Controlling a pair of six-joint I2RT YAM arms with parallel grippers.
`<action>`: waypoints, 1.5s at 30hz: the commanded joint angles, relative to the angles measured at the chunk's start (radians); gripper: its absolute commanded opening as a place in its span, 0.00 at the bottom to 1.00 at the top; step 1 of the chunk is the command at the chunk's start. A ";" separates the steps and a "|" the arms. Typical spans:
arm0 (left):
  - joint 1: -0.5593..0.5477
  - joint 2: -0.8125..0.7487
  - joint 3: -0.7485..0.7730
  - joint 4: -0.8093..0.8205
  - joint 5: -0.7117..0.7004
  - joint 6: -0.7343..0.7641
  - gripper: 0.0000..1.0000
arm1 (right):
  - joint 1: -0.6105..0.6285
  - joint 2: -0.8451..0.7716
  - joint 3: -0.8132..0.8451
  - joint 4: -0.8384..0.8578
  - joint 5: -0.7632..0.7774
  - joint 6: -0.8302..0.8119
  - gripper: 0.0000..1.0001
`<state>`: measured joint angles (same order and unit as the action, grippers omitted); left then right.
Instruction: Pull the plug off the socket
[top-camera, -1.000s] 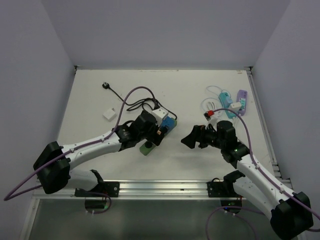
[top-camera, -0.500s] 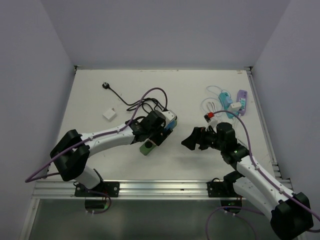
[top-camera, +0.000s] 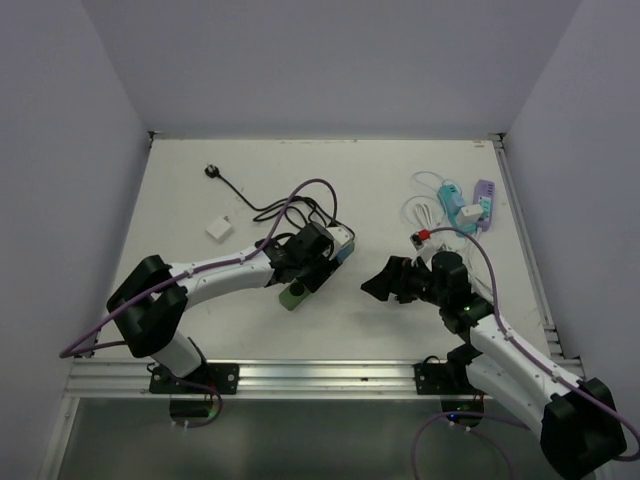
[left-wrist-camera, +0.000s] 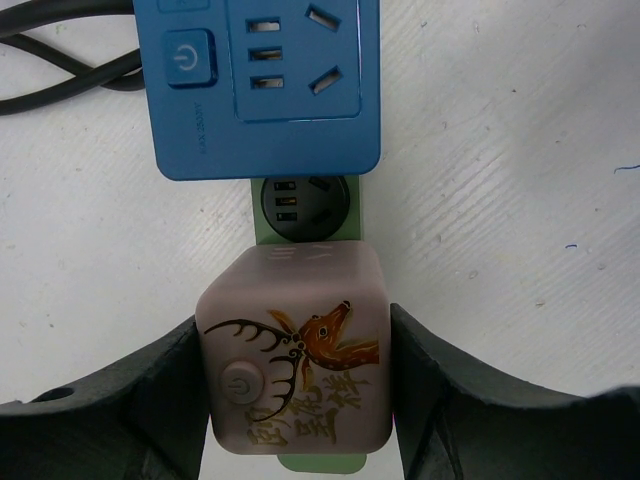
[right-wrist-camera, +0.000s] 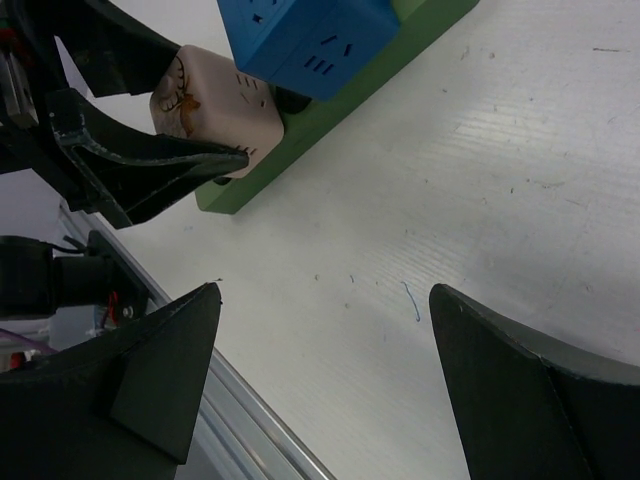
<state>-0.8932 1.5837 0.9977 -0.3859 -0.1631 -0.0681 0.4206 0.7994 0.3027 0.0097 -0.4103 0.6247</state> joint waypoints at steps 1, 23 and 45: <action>-0.006 -0.027 0.006 0.022 0.056 -0.018 0.34 | 0.001 0.021 -0.031 0.171 0.010 0.104 0.89; -0.004 0.068 0.105 0.130 -0.004 -0.527 0.00 | 0.184 0.402 -0.059 0.561 0.179 0.296 0.83; 0.033 0.065 0.030 0.421 0.114 -0.819 0.00 | 0.218 0.578 -0.034 0.573 0.228 0.316 0.77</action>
<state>-0.8711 1.7176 1.0588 -0.1455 -0.0834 -0.8181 0.6350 1.3434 0.2512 0.5854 -0.2234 0.9428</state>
